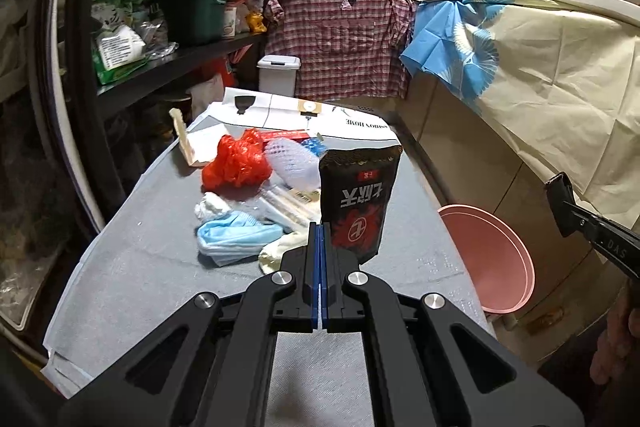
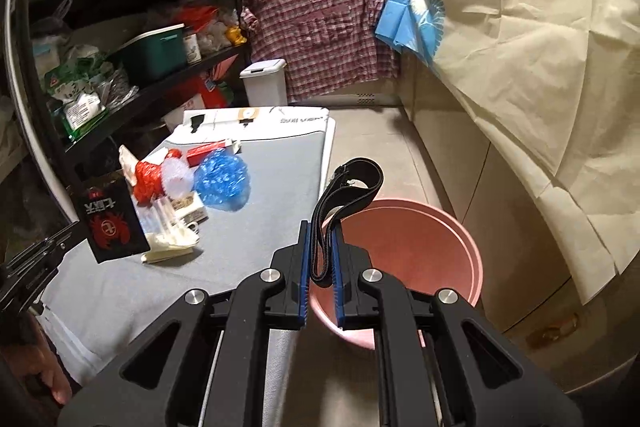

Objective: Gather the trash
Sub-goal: 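Carry the packet and rubber band in both tools over the pink bin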

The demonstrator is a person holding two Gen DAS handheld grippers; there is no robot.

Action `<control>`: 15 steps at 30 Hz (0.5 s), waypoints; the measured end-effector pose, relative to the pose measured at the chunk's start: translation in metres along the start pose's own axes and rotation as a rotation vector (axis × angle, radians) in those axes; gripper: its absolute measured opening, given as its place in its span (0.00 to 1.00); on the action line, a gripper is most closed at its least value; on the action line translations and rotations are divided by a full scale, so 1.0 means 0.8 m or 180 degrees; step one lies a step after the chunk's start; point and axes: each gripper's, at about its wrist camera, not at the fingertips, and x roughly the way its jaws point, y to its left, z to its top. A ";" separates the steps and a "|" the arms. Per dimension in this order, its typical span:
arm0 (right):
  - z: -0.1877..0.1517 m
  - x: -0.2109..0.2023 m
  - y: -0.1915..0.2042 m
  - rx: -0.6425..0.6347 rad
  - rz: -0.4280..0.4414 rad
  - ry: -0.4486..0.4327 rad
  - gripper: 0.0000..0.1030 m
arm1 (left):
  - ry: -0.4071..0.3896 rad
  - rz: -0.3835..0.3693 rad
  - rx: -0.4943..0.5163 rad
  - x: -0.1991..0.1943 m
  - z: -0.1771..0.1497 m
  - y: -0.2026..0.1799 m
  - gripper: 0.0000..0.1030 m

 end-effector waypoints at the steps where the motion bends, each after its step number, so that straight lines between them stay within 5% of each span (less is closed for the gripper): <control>1: 0.001 0.001 -0.004 0.0016 -0.0018 -0.0007 0.10 | 0.0000 -0.0008 0.0008 0.001 0.002 -0.002 0.00; 15: 0.005 0.031 -0.063 0.0292 -0.0181 0.0026 0.10 | 0.0034 -0.0141 0.0135 0.035 0.020 -0.042 0.00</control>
